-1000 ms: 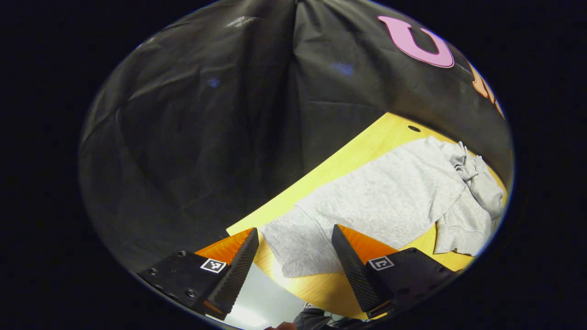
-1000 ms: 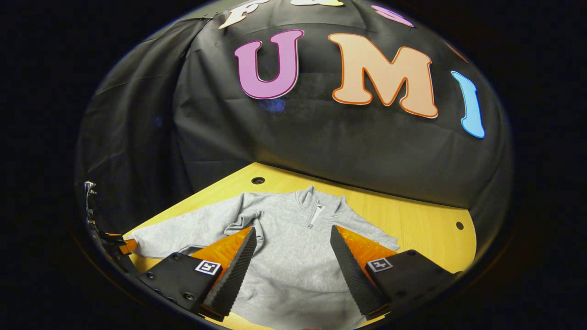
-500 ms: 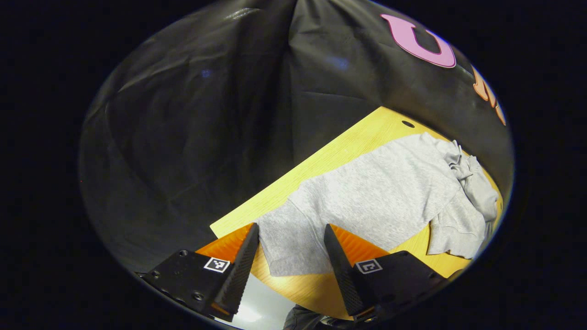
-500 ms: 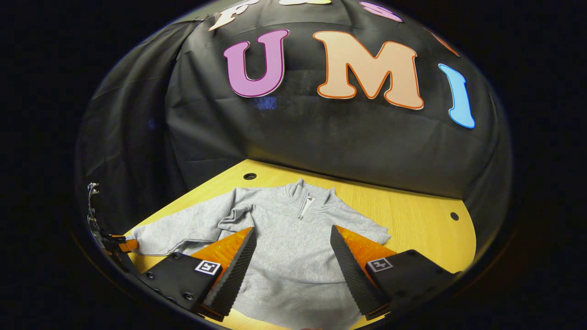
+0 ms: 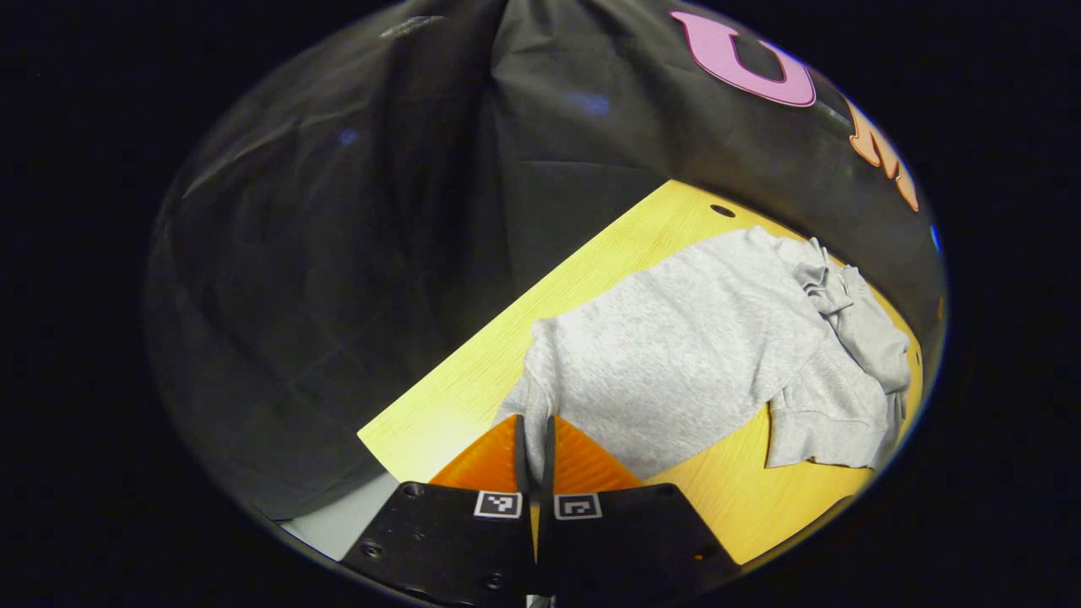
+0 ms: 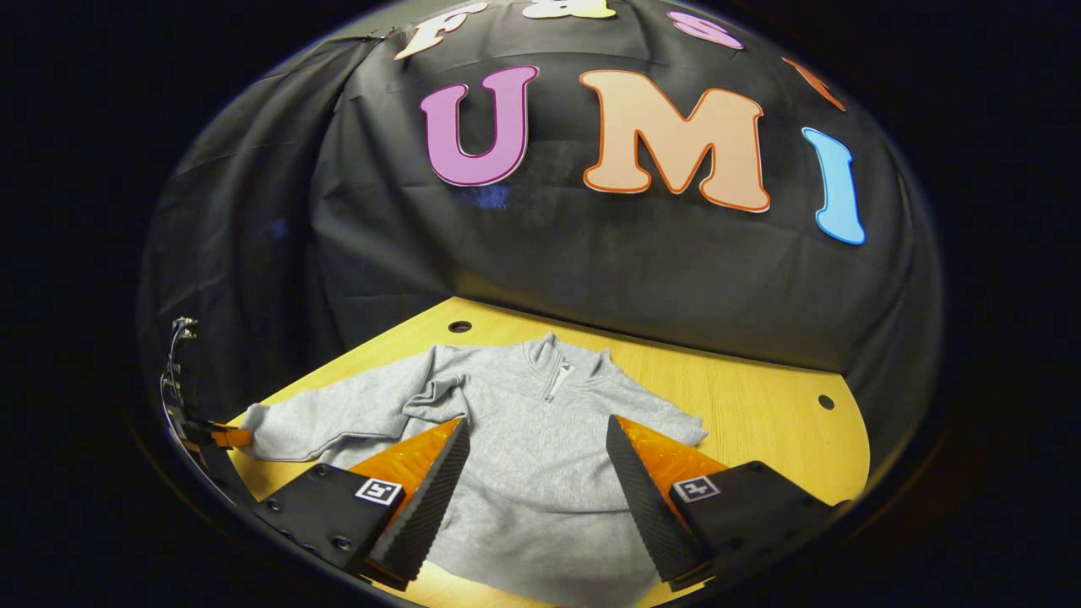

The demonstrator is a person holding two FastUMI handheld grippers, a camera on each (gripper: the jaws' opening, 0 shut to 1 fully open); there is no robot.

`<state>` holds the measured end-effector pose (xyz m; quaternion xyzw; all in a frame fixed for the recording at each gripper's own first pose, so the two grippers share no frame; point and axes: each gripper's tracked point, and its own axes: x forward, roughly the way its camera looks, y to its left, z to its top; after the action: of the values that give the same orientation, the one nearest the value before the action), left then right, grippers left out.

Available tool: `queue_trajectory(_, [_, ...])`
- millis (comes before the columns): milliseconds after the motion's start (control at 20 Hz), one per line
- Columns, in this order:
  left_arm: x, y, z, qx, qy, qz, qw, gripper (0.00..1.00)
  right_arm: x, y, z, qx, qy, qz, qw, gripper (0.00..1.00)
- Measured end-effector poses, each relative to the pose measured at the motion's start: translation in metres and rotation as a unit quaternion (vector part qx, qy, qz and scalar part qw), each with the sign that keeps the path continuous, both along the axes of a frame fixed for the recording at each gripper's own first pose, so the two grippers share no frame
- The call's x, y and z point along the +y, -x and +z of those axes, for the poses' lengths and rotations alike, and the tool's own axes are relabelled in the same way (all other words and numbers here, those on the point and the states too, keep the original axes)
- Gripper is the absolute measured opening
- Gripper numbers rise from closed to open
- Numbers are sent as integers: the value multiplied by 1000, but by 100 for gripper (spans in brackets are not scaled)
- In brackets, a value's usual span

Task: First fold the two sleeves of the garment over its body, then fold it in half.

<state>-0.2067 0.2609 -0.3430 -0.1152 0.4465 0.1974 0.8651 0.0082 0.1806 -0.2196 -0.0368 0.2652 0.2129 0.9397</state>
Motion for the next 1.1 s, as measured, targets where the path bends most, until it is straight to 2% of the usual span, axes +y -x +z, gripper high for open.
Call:
queue_trajectory(250, [9, -22, 35, -29, 9, 2, 1000, 0, -25, 8, -2, -2, 3, -23, 1000, 100])
queue_trajectory(450, [-4, -58, 65, -66, 17, -14, 998, 0, -49, 17, -2, -1, 2, -43, 999, 100])
queue_trajectory(1100, [-113, -182, 127, -142, 31, -130, 981, 0, -154, 41, -4, 6, 12, -129, 992, 100])
